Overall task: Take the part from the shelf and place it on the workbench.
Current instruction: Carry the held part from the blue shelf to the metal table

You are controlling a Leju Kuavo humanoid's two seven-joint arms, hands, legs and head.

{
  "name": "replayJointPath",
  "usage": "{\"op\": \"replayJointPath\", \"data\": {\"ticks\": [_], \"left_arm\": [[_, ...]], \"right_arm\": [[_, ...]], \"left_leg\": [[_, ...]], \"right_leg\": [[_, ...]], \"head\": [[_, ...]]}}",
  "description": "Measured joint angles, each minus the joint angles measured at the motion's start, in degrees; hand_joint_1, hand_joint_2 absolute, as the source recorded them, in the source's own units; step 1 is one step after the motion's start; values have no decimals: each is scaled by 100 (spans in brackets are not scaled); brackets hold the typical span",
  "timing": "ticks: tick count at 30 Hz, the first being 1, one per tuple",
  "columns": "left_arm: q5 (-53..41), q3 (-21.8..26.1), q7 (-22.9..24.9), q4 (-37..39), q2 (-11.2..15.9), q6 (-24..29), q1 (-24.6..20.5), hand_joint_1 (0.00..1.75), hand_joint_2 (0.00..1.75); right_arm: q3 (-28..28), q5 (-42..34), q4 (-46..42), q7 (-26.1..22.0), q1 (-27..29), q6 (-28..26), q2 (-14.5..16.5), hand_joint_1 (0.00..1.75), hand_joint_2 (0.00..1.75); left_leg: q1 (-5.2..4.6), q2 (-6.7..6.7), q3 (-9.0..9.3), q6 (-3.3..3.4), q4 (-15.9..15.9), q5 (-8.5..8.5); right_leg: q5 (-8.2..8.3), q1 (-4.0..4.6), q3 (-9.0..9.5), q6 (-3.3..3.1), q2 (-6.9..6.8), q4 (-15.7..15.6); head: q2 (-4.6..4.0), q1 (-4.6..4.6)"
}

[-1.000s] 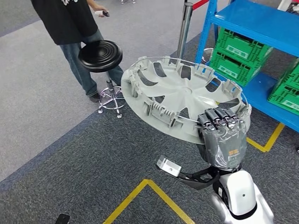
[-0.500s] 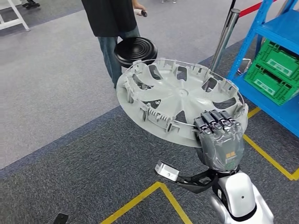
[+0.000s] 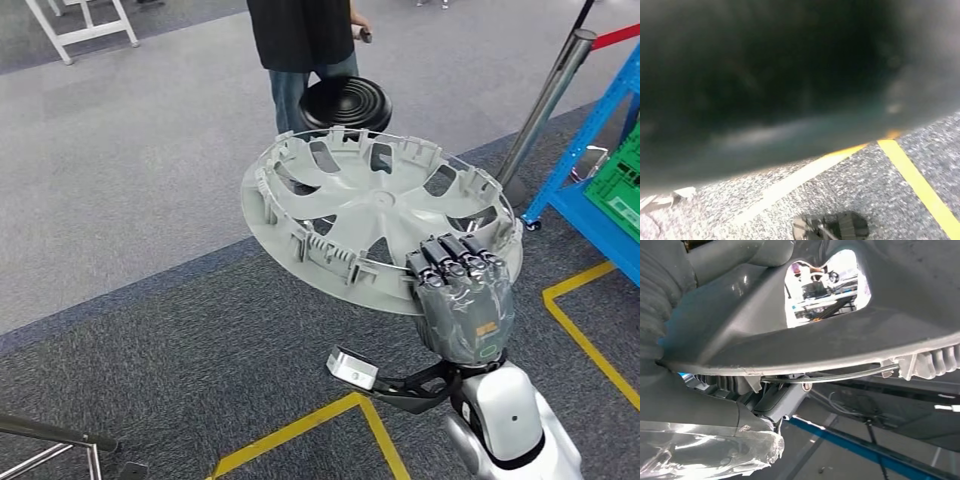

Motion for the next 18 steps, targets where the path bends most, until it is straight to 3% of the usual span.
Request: {"op": "replayJointPath", "data": {"ticks": [1, 3, 4, 5, 7, 9, 10, 11, 12, 14, 16, 18], "left_arm": [[14, 4, 39, 0, 6, 3, -7, 0, 0], [44, 16, 102, 0, 11, 8, 3, 0, 0], [65, 23, 127, -1, 7, 12, 18, 0, 0], [79, 30, 148, -1, 2, 18, 24, 0, 0], [96, 39, 170, -2, -13, 24, 6, 0, 0], [96, 44, 181, -1, -23, 23, -18, 0, 0], [96, 47, 184, 0, -30, 22, -18, 0, 0], [96, 50, 186, 0, -35, 22, -14, 0, 0], [96, 52, 186, 0, -40, 21, -9, 0, 0], [96, 55, 186, -1, -40, 20, -10, 0, 0], [96, 58, 187, -2, -36, 19, -18, 0, 0], [96, 64, 189, -2, -35, 19, -1, 0, 0]], "right_arm": [[1, 0, 0, 0, -1, 9, 0, 175, 175], [3, 0, -2, -1, -1, 27, 1, 175, 175], [4, 0, -6, -5, -1, 38, 1, 175, 175], [4, 0, -15, -11, 0, 48, 0, 175, 175], [5, 0, -30, -27, 2, 59, -1, 175, 175], [5, 0, -34, -42, 9, 59, -1, 175, 175], [5, 0, -33, -48, 14, 60, -1, 175, 175], [5, 0, -33, -53, 19, 61, -1, 175, 175], [5, 0, -33, -57, 23, 61, -1, 175, 175], [5, 0, -33, -65, 25, 62, -1, 175, 175], [5, -1, -40, -73, 26, 62, -1, 175, 175], [5, -1, -46, -78, 31, 62, 0, 175, 175]], "left_leg": [[-37, 53, 52, 30, -122, -15], [-33, -59, 66, 68, -201, -17], [-17, -126, 87, 86, -241, -2], [4, -191, 112, 107, -280, 14], [34, -323, 143, 137, -314, 25], [44, -479, 152, 152, -312, 20], [48, -563, 160, 150, -309, 17], [56, -649, 171, 143, -303, 12], [68, -736, 186, 127, -291, 1], [89, -899, 171, 72, -226, -30], [108, -1040, 90, 7, -157, -32], [136, -1168, 25, -49, -137, -11]], "right_leg": [[-13, 13, 2, 16, -66, -5], [-46, 21, 0, 56, -182, -16], [-89, 15, -10, 77, -129, 17], [-176, 5, -62, 95, 5, 143], [-466, -16, -344, 124, 376, 745], [-698, -33, -743, 155, 526, 1458], [-673, -43, -854, 173, 541, 1596], [-530, -55, -856, 189, 549, 1509], [-292, -76, -744, 205, 581, 1201], [86, -147, -418, 246, 864, 463], [154, -179, -254, 239, 1103, 128], [136, -164, -235, 179, 1027, 99]], "head": [[0, 2], [0, 5], [-1, 8], [-1, 11], [-1, 33], [0, 46], [0, 46], [0, 46], [0, 45], [0, 54], [0, 60], [0, 52]]}}
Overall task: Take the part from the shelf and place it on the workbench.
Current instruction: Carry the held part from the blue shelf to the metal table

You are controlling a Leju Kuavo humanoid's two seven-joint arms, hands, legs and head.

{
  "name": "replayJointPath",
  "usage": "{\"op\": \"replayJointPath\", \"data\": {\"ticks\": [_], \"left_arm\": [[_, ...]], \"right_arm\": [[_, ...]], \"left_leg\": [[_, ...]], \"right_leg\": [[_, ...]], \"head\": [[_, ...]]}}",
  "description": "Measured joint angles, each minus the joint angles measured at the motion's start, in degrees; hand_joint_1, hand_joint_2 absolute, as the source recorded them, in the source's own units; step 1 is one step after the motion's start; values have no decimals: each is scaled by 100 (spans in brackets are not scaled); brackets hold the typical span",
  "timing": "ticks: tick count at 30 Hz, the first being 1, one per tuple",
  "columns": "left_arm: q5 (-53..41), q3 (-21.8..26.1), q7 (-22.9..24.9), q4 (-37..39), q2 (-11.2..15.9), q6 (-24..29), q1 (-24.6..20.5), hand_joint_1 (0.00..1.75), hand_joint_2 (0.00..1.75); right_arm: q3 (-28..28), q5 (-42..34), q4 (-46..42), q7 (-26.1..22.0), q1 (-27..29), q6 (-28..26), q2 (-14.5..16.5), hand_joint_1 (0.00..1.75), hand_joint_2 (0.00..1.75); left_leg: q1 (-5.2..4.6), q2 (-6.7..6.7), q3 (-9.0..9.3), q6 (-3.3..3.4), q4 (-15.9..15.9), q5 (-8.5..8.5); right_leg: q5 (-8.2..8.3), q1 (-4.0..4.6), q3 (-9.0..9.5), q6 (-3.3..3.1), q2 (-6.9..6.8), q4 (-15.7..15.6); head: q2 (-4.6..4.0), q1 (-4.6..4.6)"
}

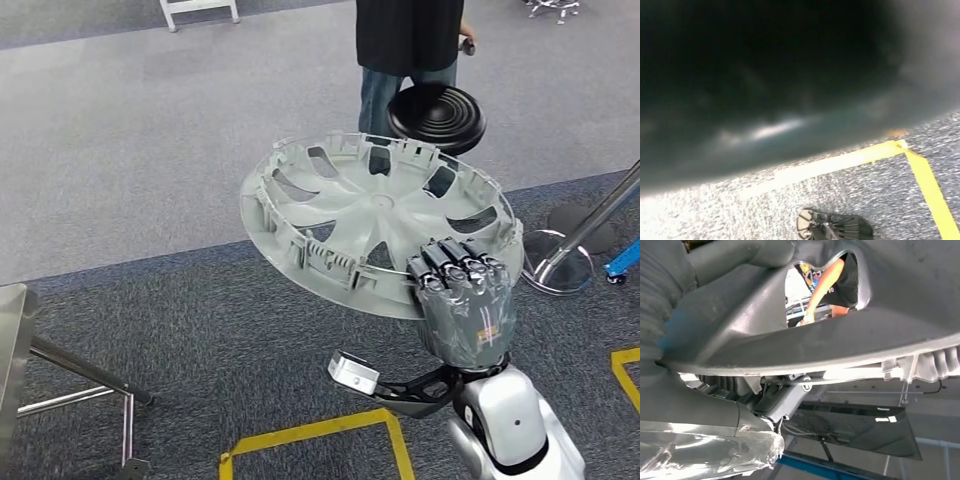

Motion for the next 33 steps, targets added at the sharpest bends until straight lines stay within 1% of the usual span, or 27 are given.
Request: {"op": "replayJointPath", "data": {"ticks": [1, 3, 4, 5, 6, 7, 8, 9, 11, 12, 13, 14, 16, 18, 20, 21, 22, 23, 24, 25, 26, 27, 29, 30, 31, 32, 33], "left_arm": [[0, 5, 0, 1, -3, 0, 16, 0, 0], [2, 15, 0, 1, -5, 0, 17, 0, 0], [3, 19, 0, 1, -7, 0, 6, 0, 0], [3, 21, 0, 1, -8, -1, -9, 0, 0], [3, 22, 0, 1, -14, -2, -19, 0, 0], [3, 23, 0, 2, -20, -3, -20, 0, 0], [2, 23, 0, 2, -24, -4, -14, 0, 0], [2, 25, 0, 2, -24, -4, -7, 0, 0], [2, 26, 0, 1, -11, -4, -6, 0, 0], [2, 26, 0, 1, -4, -4, -15, 0, 0], [1, 25, 0, 0, 5, -4, -23, 0, 0], [1, 26, 0, 0, 17, -4, -27, 0, 0], [0, 26, 1, 0, 43, -2, -7, 0, 0], [0, 27, 1, 0, 56, -1, 3, 0, 0], [-4, 26, -1, 0, 59, -19, -22, 0, 0], [-8, 25, -1, 0, 60, -36, -34, 0, 0], [-13, 23, -2, 0, 60, -53, -36, 0, 0], [-21, 23, -2, 0, 61, -66, -31, 0, 0], [-33, 22, -2, 0, 61, -79, -23, 0, 0], [-50, 20, -3, 0, 62, -94, -16, 0, 0], [-78, 14, -8, 0, 63, -119, -10, 0, 0], [-106, 3, -15, 0, 72, -145, -8, 0, 0], [-161, -34, -34, 1, 91, -190, 0, 0, 0], [-178, -50, -43, 2, 101, -197, 12, 0, 0], [-195, -63, -50, 2, 111, -203, 30, 0, 0], [-209, -71, -57, 3, 120, -206, 49, 0, 0], [-220, -75, -63, 4, 132, -208, 65, 0, 0]], "right_arm": [[1, 1, -1, -1, 2, 0, 1, 175, 175], [1, 1, -2, 1, 0, 0, 2, 175, 175], [-1, 1, -3, 2, -3, 1, 3, 175, 175], [-2, 1, -4, 3, -6, 2, 3, 175, 175], [-4, 1, -4, 3, -7, 4, 3, 175, 175], [-4, 1, -4, 2, -7, 6, 3, 175, 175], [-2, 1, -4, -1, -6, 7, 3, 175, 175], [2, 1, -4, -4, -5, 5, 3, 175, 175], [6, 1, -9, -8, -9, 2, 3, 175, 175], [4, 1, -12, -8, -12, 0, 3, 175, 175], [2, 1, -15, -10, -15, 0, 4, 175, 175], [-1, 1, -17, -15, -18, 0, 4, 175, 175], [-2, 1, -17, -34, -19, 0, 8, 175, 175], [-2, 1, -20, -47, -18, -3, 14, 175, 175], [-8, 0, -23, -50, -20, -8, 18, 175, 175], [-10, -1, -24, -54, -19, -10, 19, 175, 175], [-13, -1, -24, -57, -13, -10, 19, 175, 175], [-15, -1, -22, -60, -5, -11, 19, 175, 175], [-15, -2, -21, -63, 4, -12, 19, 175, 175], [-16, -1, -19, -68, 12, -14, 19, 175, 175], [-16, -1, -18, -77, 17, -20, 19, 175, 175], [-17, -1, -15, -89, 21, -30, 19, 175, 175], [-19, -1, -14, -110, 31, -70, 24, 175, 175], [-19, -1, -13, -118, 37, -85, 28, 175, 175], [-20, -1, -14, -121, 44, -97, 32, 175, 175], [-20, 0, -14, -124, 48, -99, 34, 175, 175], [-21, 0, -14, -125, 50, -101, 40, 175, 175]], "left_leg": [[2, 33, -23, -28, 28, -18], [-8, 324, -165, -87, 322, -194], [-10, 533, -311, -114, 632, -349], [3, 669, -495, -135, 1011, -514], [20, 740, -667, -148, 1350, -634], [36, 773, -770, -153, 1549, -662], [47, 790, -771, -150, 1542, -584], [50, 814, -660, -139, 1320, -413], [7, 1003, -269, -94, 591, -64], [-31, 1109, -116, -62, 292, 8], [-68, 1189, -33, -33, 117, 18], [-101, 1205, -17, -10, 64, -22], [-95, 1097, 5, 43, -12, -17], [-56, 975, 65, 107, -81, 1], [-34, 841, 93, 151, -98, 5], [-33, 769, 94, 159, -95, 3], [-32, 688, 97, 162, -93, 1], [-29, 605, 102, 159, -90, -2], [-23, 517, 109, 152, -83, -7], [-13, 432, 117, 137, -72, -16], [1, 350, 122, 114, -55, -30], [6, 277, 112, 83, -29, -44], [24, 153, 63, 19, 13, -52], [36, 95, 37, -13, 19, -41], [54, 35, 19, -41, 14, -28], [61, 38, 10, -67, 20, -33], [56, 135, -20, -94, 76, -75]], "right_leg": [[4, 3, 15, -30, -74, -17], [5, 5, 59, -98, -246, -55], [-4, 25, 79, -125, -335, -60], [-17, 41, 94, -149, -428, -63], [-32, 56, 105, -165, -521, -62], [-47, 68, 119, -175, -611, -62], [-64, 76, 136, -179, -693, -62], [-82, 83, 158, -177, -768, -62], [-127, 98, 211, -160, -909, -64], [-149, 111, 225, -142, -968, -62], [-167, 123, 231, -121, -1031, -63], [-178, 132, 234, -97, -1090, -70], [-214, 129, 255, -40, -1166, -85], [-364, 114, 174, -1, -918, 134], [-665, 98, -172, 4, -569, 808], [-797, 95, -393, 10, -504, 1191], [-852, 91, -583, 19, -479, 1475], [-781, 87, -676, 27, -475, 1543], [-608, 80, -671, 33, -468, 1413], [-356, 67, -559, 37, -438, 1081], [-145, 49, -394, 42, -350, 687], [-13, 28, -248, 48, -208, 353], [38, 10, -82, 39, 4, 41], [33, 20, -65, 17, 21, 21], [37, 29, -49, -16, -34, 13], [44, 32, -37, -53, -100, -3], [50, 31, -17, -94, -172, -24]], "head": [[0, -5], [0, -46], [0, -68], [0, -83], [0, -80], [0, -84], [0, -82], [0, -83], [0, -80], [0, -81], [0, -76], [0, -76], [0, -73], [-1, -70], [-2, -43], [-2, -31], [-1, -23], [-2, -23], [-2, -23], [-1, -23], [-2, -23], [-1, -21], [0, -6], [0, 0], [0, 5], [0, 1], [0, -20]]}}
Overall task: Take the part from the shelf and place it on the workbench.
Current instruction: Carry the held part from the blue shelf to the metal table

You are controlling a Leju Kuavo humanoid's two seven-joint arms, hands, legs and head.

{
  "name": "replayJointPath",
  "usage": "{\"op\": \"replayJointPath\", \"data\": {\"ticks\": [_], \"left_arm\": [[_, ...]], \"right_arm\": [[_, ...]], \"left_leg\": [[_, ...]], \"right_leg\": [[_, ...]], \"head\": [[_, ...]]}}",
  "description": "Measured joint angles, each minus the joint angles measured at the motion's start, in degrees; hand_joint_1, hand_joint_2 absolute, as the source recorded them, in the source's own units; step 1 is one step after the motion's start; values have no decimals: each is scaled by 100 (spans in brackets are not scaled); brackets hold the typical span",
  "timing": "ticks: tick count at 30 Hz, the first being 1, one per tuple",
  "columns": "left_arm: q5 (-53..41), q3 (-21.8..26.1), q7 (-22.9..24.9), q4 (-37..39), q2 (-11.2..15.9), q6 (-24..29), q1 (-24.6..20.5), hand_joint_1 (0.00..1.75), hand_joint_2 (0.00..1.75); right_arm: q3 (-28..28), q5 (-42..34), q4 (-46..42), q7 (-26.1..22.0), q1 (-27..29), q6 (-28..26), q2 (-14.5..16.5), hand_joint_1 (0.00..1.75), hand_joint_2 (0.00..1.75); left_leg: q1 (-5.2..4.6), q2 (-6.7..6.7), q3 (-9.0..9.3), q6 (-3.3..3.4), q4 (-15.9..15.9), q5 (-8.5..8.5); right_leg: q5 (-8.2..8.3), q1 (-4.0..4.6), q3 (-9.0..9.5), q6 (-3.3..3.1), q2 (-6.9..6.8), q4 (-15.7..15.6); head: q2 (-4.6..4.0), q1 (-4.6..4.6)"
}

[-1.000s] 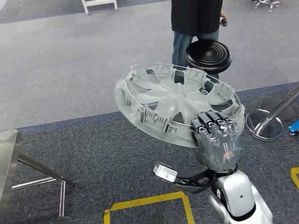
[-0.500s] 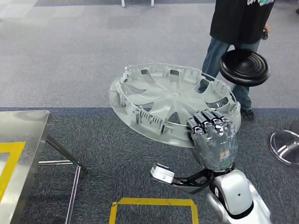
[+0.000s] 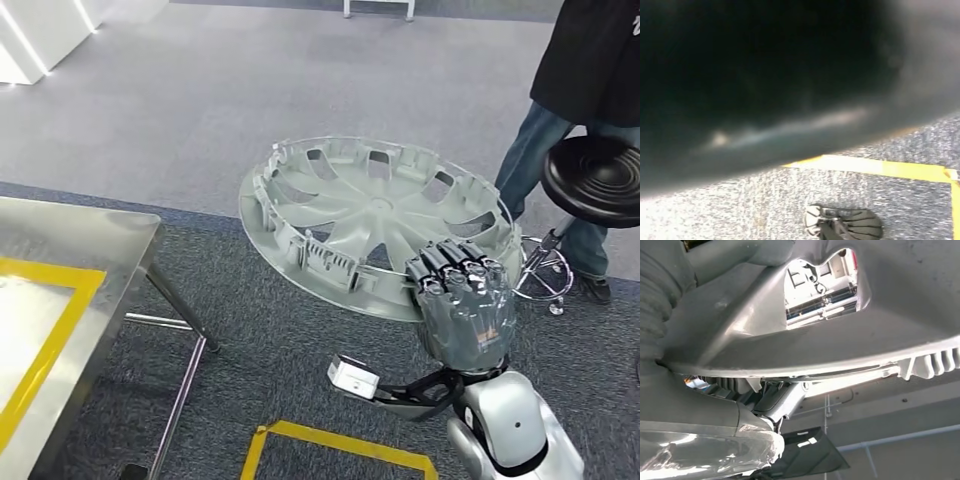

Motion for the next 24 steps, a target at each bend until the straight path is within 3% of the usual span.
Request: {"op": "replayJointPath", "data": {"ticks": [1, 3, 5, 6, 8, 10, 12, 14, 16, 18, 20, 21, 22, 23, 24], "left_arm": [[-8, -4, -5, 1, 14, -2, 4, 0, 0], [-11, -12, -12, 1, 29, 2, -11, 0, 0], [-13, -20, -14, 2, 28, 1, -18, 0, 0], [-14, -23, -14, 3, 25, -1, -10, 0, 0], [-16, -27, -13, 3, 31, 2, 4, 0, 0], [-16, -28, -8, 3, 50, 20, -4, 0, 0], [-14, -29, 7, 3, 69, 46, -24, 0, 0], [-11, -29, 32, 3, 84, 63, -13, 0, 0], [-10, -29, 50, 3, 89, 64, 4, 0, 0], [-9, -29, 54, 3, 83, 64, -21, 0, 0], [0, -29, 71, 3, 72, 66, -48, 0, 0], [8, -29, 85, 3, 63, 68, -46, 0, 0], [21, -28, 104, 3, 55, 73, -41, 0, 0], [33, -27, 120, 3, 47, 80, -34, 0, 0], [51, -24, 134, 3, 42, 90, -30, 0, 0]], "right_arm": [[-2, 1, -1, 2, 1, -3, 6, 175, 175], [-13, 1, -2, 2, 5, -10, 18, 175, 175], [-23, 1, -1, -12, 14, -13, 24, 175, 175], [-26, 1, -1, -25, 22, -14, 26, 175, 175], [-32, 1, 0, -59, 32, -16, 34, 175, 175], [-47, 1, 0, -88, 36, -22, 49, 175, 175], [-68, 1, 0, -105, 34, -31, 61, 175, 175], [-89, 1, 0, -119, 34, -35, 75, 175, 175], [-101, -1, -1, -126, 35, -38, 91, 175, 175], [-112, -1, -2, -131, 42, -43, 95, 175, 175], [-124, -1, 1, -135, 54, -44, 95, 175, 175], [-127, -1, 3, -134, 60, -41, 95, 175, 175], [-127, -1, 5, -133, 66, -38, 95, 175, 175], [-128, -1, 6, -131, 71, -36, 95, 175, 175], [-128, -1, 7, -127, 73, -34, 95, 175, 175]], "left_leg": [[-10, 158, -67, -24, 142, -92], [-17, 522, -374, -68, 776, -419], [1, 643, -702, -88, 1427, -649], [6, 656, -746, -83, 1509, -619], [-8, 710, -478, -37, 1005, -267], [-91, 972, -67, 53, 260, 7], [-174, 1154, 87, 129, -54, 13], [-173, 1050, 97, 175, -114, 8], [-132, 912, 149, 223, -185, 29], [-104, 767, 180, 261, -215, 35], [-99, 599, 189, 276, -212, 27], [-95, 513, 198, 275, -210, 21], [-88, 424, 212, 264, -203, 12], [-79, 342, 226, 246, -192, -1], [-66, 260, 235, 218, -175, -22]], "right_leg": [[6, -5, 18, -31, -75, -21], [-3, 13, 40, -78, -239, -40], [-25, 36, 46, -98, -414, -40], [-38, 45, 54, -102, -494, -39], [-73, 64, 96, -98, -639, -40], [-116, 86, 149, -75, -773, -45], [-149, 109, 173, -36, -902, -52], [-187, 113, 187, 19, -1004, -59], [-317, 95, 133, 71, -796, 116], [-604, 75, -164, 100, -449, 733], [-812, 64, -569, 124, -329, 1420], [-773, 60, -678, 135, -317, 1535], [-612, 54, -676, 144, -309, 1422], [-385, 43, -584, 151, -283, 1142], [-169, 24, -433, 160, -175, 771]], "head": [[0, -18], [0, -54], [0, -54], [0, -54], [0, -54], [0, -54], [0, -50], [0, -49], [-1, -38], [-1, -11], [0, 4], [0, 4], [0, 4], [0, 5], [0, 7]]}}
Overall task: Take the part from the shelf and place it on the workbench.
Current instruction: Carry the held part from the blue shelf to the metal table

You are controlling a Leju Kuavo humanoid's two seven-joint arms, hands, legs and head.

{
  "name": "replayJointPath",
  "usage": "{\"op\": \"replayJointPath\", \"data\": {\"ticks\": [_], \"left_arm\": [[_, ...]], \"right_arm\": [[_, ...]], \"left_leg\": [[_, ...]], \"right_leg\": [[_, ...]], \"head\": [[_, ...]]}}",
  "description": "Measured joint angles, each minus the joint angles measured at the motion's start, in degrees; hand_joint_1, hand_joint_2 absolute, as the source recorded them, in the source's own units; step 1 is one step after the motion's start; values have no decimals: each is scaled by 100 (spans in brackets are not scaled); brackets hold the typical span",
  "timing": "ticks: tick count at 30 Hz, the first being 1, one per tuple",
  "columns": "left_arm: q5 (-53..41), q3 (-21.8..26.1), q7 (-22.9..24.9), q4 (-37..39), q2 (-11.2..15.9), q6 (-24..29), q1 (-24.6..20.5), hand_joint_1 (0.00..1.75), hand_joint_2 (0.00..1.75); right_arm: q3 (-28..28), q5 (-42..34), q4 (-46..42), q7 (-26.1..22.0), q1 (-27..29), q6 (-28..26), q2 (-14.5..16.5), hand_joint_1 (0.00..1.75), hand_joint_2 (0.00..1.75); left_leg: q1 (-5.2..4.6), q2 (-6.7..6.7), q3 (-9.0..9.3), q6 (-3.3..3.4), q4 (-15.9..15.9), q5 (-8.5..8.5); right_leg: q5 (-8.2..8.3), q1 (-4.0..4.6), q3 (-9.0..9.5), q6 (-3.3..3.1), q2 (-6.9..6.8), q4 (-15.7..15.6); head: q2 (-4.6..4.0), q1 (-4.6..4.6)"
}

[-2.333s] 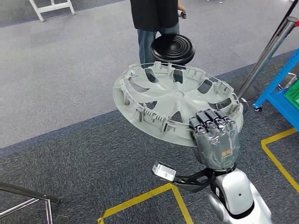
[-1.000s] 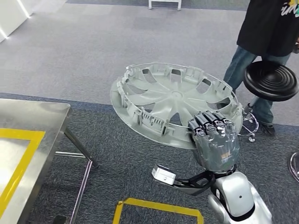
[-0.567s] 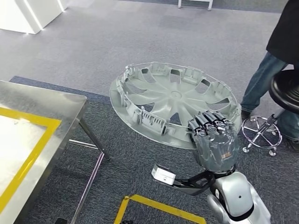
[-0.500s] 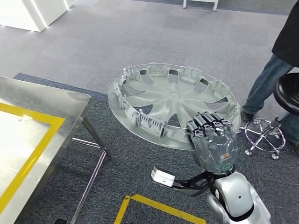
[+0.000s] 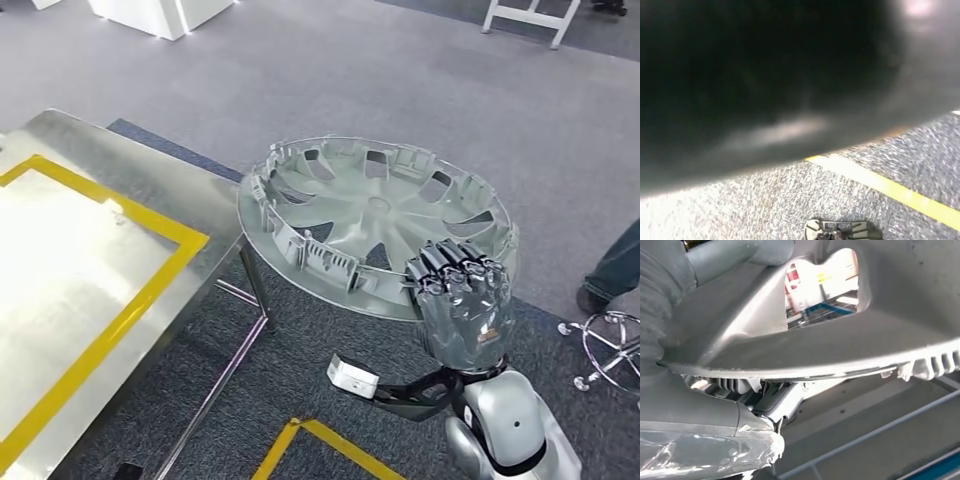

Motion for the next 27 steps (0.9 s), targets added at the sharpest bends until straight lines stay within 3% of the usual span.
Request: {"op": "replayJointPath", "data": {"ticks": [1, 3, 5, 7, 9, 11, 12, 13, 14, 16, 18, 20, 21, 23, 25, 27], "left_arm": [[20, 4, 11, 0, 1, 13, -8, 0, 0], [50, 15, 25, 0, 6, 42, -16, 0, 0], [61, 29, 44, -1, 10, 61, 4, 0, 0], [66, 39, 60, -1, 11, 69, 24, 0, 0], [72, 41, 74, 0, 12, 76, 9, 0, 0], [75, 43, 109, 0, 5, 87, -13, 0, 0], [75, 44, 129, 0, -1, 93, -12, 0, 0], [75, 46, 144, 0, -5, 101, -6, 0, 0], [76, 48, 154, 0, -5, 111, 0, 0, 0], [77, 50, 168, 0, 4, 134, -3, 0, 0], [78, 51, 178, 0, 15, 151, -19, 0, 0], [83, 53, 185, 0, 25, 158, -13, 0, 0], [87, 55, 188, 0, 30, 160, 3, 0, 0], [91, 57, 194, 0, 35, 158, 8, 0, 0], [92, 58, 200, 0, 38, 151, -18, 0, 0], [92, 58, 202, 0, 38, 145, -28, 0, 0]], "right_arm": [[-1, 0, 2, 4, 1, 1, 1, 175, 175], [-3, 0, 9, 18, -3, 2, 3, 175, 175], [-3, 1, 19, 32, -4, 3, 5, 175, 175], [-1, 1, 24, 43, 1, 5, 9, 175, 175], [-4, 1, 24, 57, -3, 8, 13, 175, 175], [-6, 1, 25, 83, -7, 16, 14, 175, 175], [-5, 1, 26, 95, -5, 24, 14, 175, 175], [-2, 1, 27, 105, -4, 32, 14, 175, 175], [2, 1, 29, 115, -4, 41, 15, 175, 175], [9, 1, 30, 139, -16, 55, 15, 175, 175], [13, 1, 31, 165, -38, 57, 14, 175, 175], [17, 1, 36, 184, -58, 60, 13, 175, 175], [21, 1, 40, 193, -64, 62, 13, 175, 175], [28, 1, 47, 206, -67, 66, 13, 175, 175], [37, 1, 55, 220, -68, 67, 13, 175, 175], [48, 1, 68, 227, -61, 70, 13, 175, 175]], "left_leg": [[7, -79, -10, -32, 37, -20], [30, -216, -73, -101, 83, -29], [56, -325, -129, -159, 92, -17], [44, -121, -182, -218, 193, -87], [31, 244, -424, -273, 686, -344], [57, 373, -816, -310, 1425, -620], [70, 388, -934, -319, 1627, -629], [78, 399, -941, -320, 1609, -523], [79, 426, -833, -309, 1368, -325], [37, 613, -456, -253, 619, 49], [-28, 784, -237, -184, 169, 127], [-57, 733, -221, -128, 93, 73], [-45, 670, -197, -104, 65, 76], [-5, 544, -128, -50, -4, 89], [18, 410, -98, -7, -24, 89], [16, 256, -89, 12, -21, 75]], "right_leg": [[146, -27, 164, 5, 140, -354], [209, -48, 346, -9, 348, -718], [183, -38, 375, -60, 276, -761], [179, -41, 420, -124, 139, -803], [159, -35, 468, -184, -23, -831], [121, -24, 502, -217, -198, -834], [100, -20, 524, -221, -282, -833], [76, -19, 551, -220, -360, -833], [51, -17, 587, -213, -433, -834], [-7, -5, 662, -185, -568, -837], [-56, 23, 701, -130, -686, -842], [-85, 38, 739, -63, -805, -869], [-111, 33, 757, -28, -801, -872], [-258, 23, 668, 20, -553, -642], [-538, 17, 281, 35, -236, 48], [-676, 19, -150, 44, -148, 683]], "head": [[0, 5], [0, 9], [0, 2], [0, -22], [0, -52], [0, -63], [0, -64], [0, -63], [0, -65], [0, -64], [0, -61], [0, -61], [0, -53], [-2, -37], [-3, -6], [-2, 9]]}}
